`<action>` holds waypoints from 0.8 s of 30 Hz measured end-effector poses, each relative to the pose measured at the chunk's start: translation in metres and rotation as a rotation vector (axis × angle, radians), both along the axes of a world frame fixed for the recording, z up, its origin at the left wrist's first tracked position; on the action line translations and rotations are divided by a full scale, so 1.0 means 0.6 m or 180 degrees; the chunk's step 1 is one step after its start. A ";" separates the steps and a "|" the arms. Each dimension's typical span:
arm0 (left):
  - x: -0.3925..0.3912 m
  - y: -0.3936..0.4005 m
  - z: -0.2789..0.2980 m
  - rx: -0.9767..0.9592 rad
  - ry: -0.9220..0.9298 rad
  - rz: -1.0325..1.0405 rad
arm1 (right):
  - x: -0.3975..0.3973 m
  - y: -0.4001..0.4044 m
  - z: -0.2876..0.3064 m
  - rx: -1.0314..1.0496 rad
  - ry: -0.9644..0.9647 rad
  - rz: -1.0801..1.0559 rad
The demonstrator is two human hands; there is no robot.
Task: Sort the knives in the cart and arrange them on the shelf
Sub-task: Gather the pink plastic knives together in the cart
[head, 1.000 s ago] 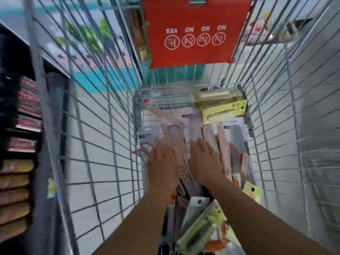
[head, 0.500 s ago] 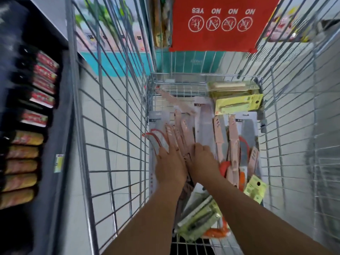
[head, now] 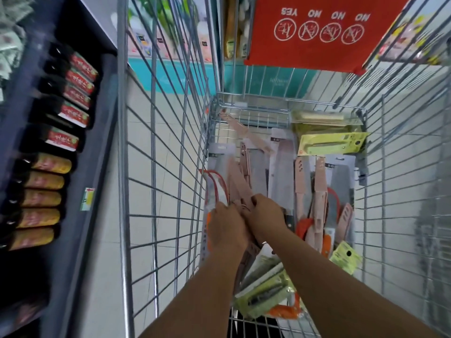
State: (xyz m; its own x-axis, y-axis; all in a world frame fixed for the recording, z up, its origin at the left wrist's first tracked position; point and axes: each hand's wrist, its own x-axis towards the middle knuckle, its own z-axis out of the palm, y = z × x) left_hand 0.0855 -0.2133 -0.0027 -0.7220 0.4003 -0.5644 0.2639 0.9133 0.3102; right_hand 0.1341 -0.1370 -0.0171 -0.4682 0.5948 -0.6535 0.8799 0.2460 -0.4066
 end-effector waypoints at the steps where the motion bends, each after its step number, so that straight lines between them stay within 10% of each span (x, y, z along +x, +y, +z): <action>1: 0.003 0.001 -0.002 0.0024 -0.0002 -0.0077 | -0.002 0.001 0.000 -0.0038 0.0062 -0.0070; 24: -0.019 0.036 0.017 0.0663 -0.0894 0.1066 | 0.002 0.050 0.005 -0.0232 0.0697 -0.1224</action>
